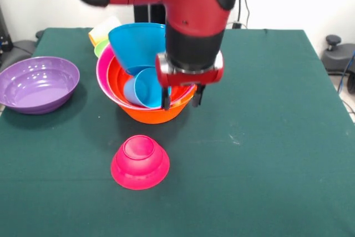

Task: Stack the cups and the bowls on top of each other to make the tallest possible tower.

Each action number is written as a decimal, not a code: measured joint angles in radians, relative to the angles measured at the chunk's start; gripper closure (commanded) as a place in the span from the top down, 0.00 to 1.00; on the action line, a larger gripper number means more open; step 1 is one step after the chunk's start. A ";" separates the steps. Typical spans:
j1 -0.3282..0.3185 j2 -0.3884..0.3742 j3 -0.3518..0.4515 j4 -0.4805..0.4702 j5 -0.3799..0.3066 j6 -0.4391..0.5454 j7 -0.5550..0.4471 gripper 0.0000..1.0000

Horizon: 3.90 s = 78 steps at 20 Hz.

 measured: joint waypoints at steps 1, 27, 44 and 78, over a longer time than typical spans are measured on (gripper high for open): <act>-0.005 -0.041 -0.006 0.050 0.010 -0.004 0.000 1.00; 0.020 -0.130 -0.160 0.244 0.007 -0.299 0.000 1.00; 0.067 -0.090 -0.237 0.221 0.007 -0.327 0.000 0.00; 0.083 -0.319 -0.258 0.254 0.158 -0.184 0.000 1.00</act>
